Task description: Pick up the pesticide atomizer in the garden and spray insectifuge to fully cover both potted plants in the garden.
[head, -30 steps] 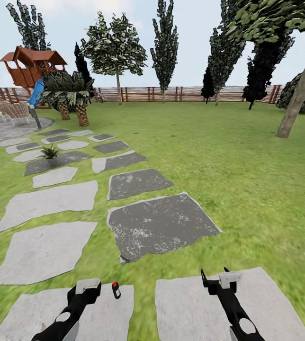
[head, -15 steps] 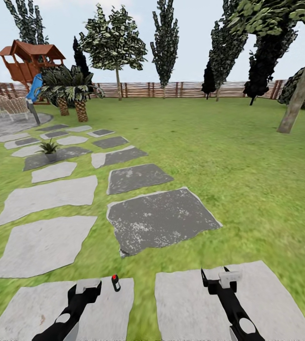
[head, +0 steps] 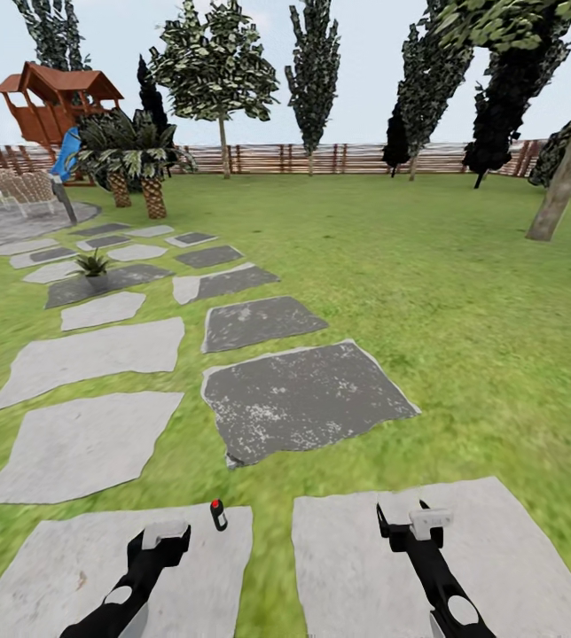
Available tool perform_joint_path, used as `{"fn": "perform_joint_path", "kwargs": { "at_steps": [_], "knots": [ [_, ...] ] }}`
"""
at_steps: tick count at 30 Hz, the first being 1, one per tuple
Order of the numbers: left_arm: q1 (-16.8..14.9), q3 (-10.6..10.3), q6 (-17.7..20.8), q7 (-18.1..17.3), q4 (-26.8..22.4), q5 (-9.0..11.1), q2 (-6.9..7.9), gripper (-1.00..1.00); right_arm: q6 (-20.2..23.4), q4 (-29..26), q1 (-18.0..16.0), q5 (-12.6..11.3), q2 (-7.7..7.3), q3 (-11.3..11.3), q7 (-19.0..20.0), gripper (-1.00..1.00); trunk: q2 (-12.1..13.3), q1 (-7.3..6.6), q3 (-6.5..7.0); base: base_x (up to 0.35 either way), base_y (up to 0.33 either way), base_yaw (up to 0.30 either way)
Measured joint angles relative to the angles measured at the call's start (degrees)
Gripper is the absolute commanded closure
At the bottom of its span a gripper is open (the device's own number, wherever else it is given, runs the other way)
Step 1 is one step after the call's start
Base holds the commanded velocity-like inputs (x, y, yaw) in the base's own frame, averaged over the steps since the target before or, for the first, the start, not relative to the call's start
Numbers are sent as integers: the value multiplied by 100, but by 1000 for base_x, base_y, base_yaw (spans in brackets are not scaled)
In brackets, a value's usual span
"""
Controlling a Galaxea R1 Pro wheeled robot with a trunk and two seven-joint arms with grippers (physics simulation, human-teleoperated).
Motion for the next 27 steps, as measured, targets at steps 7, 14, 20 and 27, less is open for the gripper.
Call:
{"fn": "perform_joint_path", "kwargs": {
  "at_steps": [7,14,20,27],
  "knots": [
    [0,0,0,-5,0,0,-34,-100,0,0,0,0,0,0,0,-100,-281,154,-189,0,0,77],
    [-6,-1,0,-1,-4,0,-36,-100,0,0,0,0,0,2,0,-100,-445,247,-369,0,0,78],
    [-1,0,-4,-8,-1,0,-36,-100,0,-5,0,0,0,0,0,-100,-445,247,-420,0,0,73],
    [2,-6,-20,-9,-4,-1,-36,-100,1,-24,0,0,0,1,-1,-100,-446,247,-433,0,-82,11]
  ]
}}
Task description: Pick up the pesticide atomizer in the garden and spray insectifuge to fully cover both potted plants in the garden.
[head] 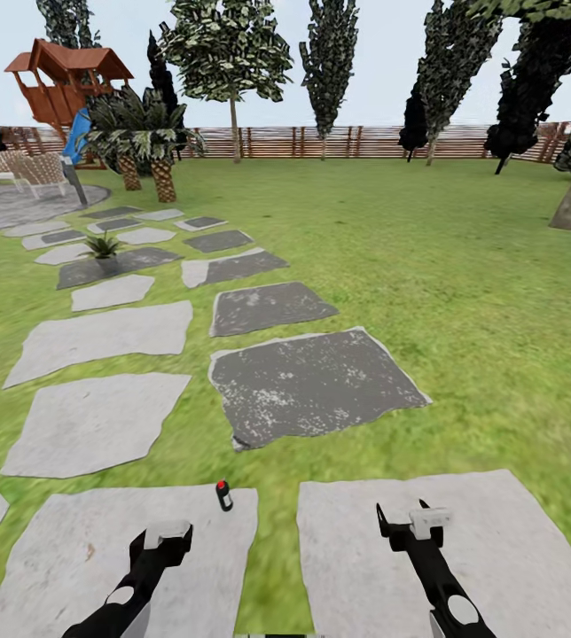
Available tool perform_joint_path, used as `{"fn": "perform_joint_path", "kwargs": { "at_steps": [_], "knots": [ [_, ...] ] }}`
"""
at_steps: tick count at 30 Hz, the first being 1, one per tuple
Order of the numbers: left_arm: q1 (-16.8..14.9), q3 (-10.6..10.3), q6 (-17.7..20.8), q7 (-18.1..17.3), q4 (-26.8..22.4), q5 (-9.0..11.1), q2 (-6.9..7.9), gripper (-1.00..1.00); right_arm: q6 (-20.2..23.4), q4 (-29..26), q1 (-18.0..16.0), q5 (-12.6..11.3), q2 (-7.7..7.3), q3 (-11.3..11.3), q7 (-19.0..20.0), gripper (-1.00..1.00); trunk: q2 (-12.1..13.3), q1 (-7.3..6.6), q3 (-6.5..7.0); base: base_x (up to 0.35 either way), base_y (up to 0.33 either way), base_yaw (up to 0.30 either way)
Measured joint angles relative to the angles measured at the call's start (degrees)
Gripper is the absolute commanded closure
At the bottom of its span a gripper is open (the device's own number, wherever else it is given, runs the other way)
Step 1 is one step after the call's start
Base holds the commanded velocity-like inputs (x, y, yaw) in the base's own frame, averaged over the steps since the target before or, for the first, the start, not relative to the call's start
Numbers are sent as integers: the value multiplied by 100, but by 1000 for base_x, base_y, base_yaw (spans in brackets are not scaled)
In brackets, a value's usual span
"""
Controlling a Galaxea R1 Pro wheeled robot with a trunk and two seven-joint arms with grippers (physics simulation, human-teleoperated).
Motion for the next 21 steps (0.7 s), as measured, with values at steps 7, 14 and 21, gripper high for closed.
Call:
{"fn": "perform_joint_path", "kwargs": {
  "at_steps": [7,14,21],
  "knots": [
    [-3,-8,3,7,-4,-1,0,-100,0,-5,0,0,0,4,0,-100,0,0,0,0,-255,30],
    [0,-1,5,9,-12,0,1,-100,0,-4,-1,0,1,0,1,-100,0,0,0,0,-268,245],
    [-1,5,3,9,-22,0,1,-100,-1,-7,-2,0,1,0,2,-100,0,0,0,0,-169,271]
  ]
}}
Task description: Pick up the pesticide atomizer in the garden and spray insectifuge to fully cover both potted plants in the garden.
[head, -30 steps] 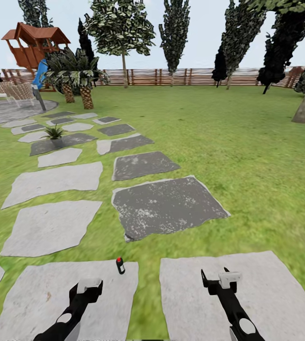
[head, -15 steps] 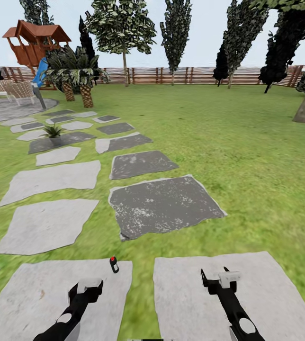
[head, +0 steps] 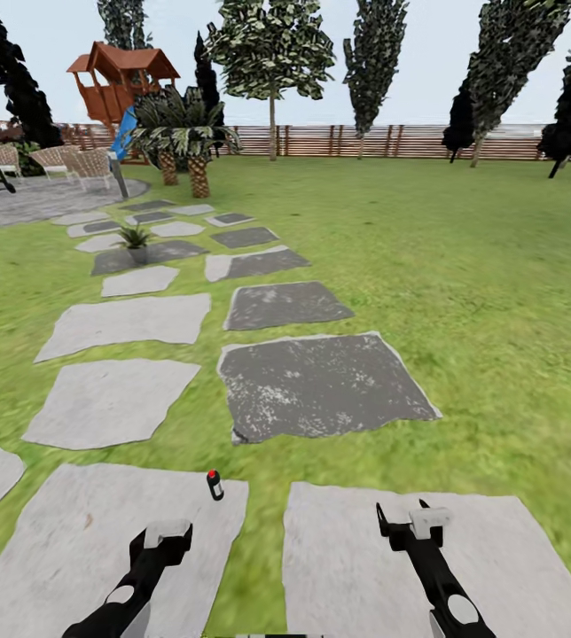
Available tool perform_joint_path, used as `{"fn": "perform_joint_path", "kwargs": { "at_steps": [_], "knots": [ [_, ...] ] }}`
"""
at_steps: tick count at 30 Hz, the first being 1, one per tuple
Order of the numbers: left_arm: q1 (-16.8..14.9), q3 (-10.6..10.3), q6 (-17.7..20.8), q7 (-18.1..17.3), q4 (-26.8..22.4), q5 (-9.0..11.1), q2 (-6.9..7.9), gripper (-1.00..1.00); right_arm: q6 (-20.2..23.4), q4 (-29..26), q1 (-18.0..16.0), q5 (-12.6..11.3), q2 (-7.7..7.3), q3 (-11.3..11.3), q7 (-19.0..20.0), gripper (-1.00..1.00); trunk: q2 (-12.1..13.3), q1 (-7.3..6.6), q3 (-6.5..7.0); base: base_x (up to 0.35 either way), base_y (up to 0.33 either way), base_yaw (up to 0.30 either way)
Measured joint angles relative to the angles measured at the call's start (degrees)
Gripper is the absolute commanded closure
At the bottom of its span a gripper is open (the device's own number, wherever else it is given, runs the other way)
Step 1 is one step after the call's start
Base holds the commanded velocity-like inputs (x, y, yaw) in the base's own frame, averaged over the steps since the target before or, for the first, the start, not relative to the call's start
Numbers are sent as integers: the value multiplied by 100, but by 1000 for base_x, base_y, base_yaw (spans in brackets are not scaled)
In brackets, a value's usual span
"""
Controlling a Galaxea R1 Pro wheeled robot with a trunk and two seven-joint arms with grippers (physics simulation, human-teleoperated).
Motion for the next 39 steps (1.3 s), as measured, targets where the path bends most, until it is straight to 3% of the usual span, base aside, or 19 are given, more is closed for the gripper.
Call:
{"fn": "perform_joint_path", "kwargs": {
  "at_steps": [11,28,39],
  "knots": [
    [-2,-1,-1,-3,-16,1,-5,-100,0,-5,1,0,-1,0,-1,-100,0,0,0,0,-8,50],
    [-1,0,-1,-1,1,1,-8,-100,0,4,1,0,-1,-1,-1,-100,-23,44,-489,0,0,0],
    [-5,-12,-1,-5,22,-2,-24,-100,1,21,1,0,-1,3,-1,-100,-23,43,-572,19,-7,0]
  ]
}}
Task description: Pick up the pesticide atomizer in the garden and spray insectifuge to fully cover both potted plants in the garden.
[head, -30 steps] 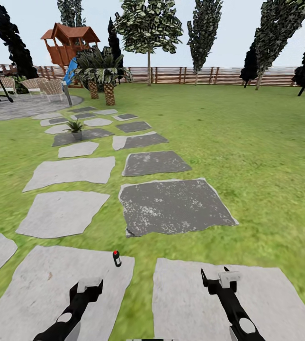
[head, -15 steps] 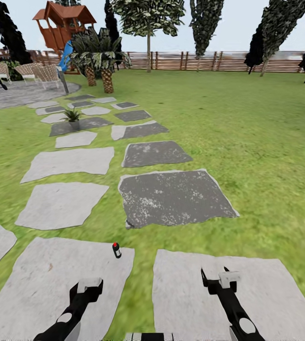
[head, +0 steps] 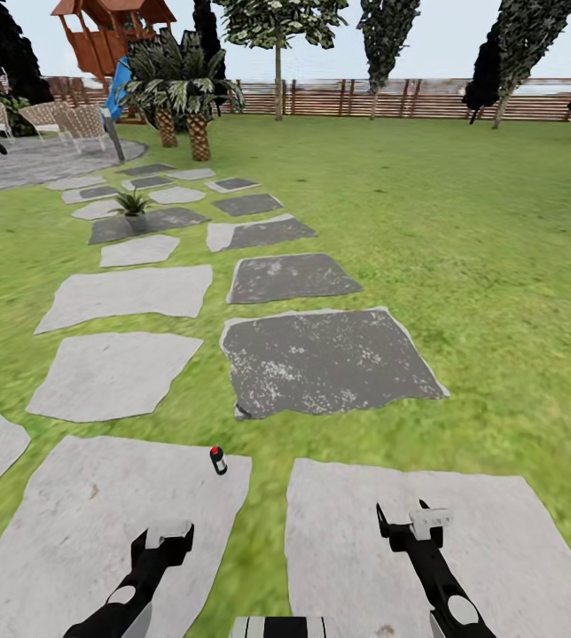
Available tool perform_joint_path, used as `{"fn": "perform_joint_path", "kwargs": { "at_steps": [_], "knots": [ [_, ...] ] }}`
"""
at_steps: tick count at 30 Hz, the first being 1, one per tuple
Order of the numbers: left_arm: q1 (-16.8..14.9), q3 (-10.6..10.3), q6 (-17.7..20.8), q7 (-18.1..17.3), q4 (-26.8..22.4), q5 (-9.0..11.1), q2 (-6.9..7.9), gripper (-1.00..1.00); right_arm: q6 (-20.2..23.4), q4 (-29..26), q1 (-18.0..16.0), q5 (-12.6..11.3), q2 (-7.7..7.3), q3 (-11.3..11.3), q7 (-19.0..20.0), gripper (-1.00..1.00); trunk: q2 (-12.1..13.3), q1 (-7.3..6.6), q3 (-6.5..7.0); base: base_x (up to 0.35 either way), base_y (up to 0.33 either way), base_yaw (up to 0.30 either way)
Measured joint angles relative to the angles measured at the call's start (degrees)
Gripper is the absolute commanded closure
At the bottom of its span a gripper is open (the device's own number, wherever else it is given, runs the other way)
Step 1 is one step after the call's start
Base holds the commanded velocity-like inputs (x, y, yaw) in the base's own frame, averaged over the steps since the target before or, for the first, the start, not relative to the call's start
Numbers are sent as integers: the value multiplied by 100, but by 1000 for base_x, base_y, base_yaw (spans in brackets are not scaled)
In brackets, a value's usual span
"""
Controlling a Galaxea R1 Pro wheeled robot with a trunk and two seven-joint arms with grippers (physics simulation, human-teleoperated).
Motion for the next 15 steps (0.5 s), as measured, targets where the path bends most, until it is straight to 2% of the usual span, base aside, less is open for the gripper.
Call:
{"fn": "perform_joint_path", "kwargs": {
  "at_steps": [5,10,15],
  "knots": [
    [-3,-3,9,10,-11,-18,-91,-100,1,-1,0,0,0,-4,-1,-100,0,-2,-3,243,-125,0],
    [-1,-3,9,11,-14,-20,-94,-100,1,-1,0,0,0,-4,-1,-100,0,-3,-3,285,-137,0],
    [-3,-3,9,13,-28,-14,-91,-100,0,0,0,0,0,-4,0,-100,0,-3,-3,316,-26,0]
  ]
}}
